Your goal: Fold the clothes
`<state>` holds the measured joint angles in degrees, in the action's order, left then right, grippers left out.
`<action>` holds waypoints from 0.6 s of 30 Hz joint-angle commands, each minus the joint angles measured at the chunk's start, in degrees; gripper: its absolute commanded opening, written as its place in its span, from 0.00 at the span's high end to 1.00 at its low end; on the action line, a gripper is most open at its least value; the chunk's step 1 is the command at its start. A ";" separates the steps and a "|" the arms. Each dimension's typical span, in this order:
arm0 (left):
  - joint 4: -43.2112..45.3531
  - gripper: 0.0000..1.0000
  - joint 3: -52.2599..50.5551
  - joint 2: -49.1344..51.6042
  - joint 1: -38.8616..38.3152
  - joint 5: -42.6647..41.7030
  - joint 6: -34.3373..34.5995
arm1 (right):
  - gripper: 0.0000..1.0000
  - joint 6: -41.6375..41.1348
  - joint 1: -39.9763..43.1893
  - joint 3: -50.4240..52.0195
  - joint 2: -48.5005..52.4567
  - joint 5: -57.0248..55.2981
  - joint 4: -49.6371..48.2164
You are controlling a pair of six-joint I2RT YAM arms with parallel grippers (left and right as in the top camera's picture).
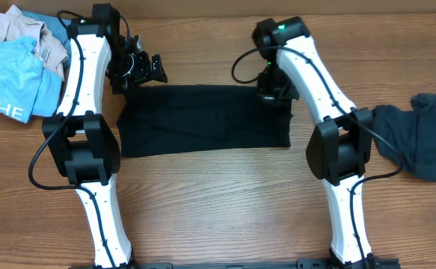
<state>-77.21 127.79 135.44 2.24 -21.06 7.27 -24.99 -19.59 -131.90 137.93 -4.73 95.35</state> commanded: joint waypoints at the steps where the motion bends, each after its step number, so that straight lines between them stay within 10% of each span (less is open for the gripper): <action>1: -0.92 0.00 1.40 -0.13 -0.37 -0.81 -1.11 | 0.84 -0.09 -4.15 -1.09 -2.43 1.46 -1.42; 4: -1.01 0.00 1.40 -0.13 -0.35 -0.81 -1.14 | 0.50 -0.09 -6.36 -0.94 -2.43 1.97 -1.81; 11: -1.01 0.00 1.40 -0.13 -0.35 -0.81 -2.03 | 0.45 2.51 -4.15 -5.42 -5.05 1.84 0.85; 13: -0.98 0.00 1.40 -0.13 -0.35 -0.81 -2.16 | 0.25 4.81 -0.15 -8.00 -5.99 2.49 0.28; 18: -0.98 0.00 1.40 -0.13 -0.35 -0.83 -2.16 | 0.57 14.60 6.34 0.83 -5.70 22.91 -7.89</action>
<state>-78.22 127.79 135.44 2.24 -21.06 6.35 -14.81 -13.28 -136.81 133.56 8.64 90.43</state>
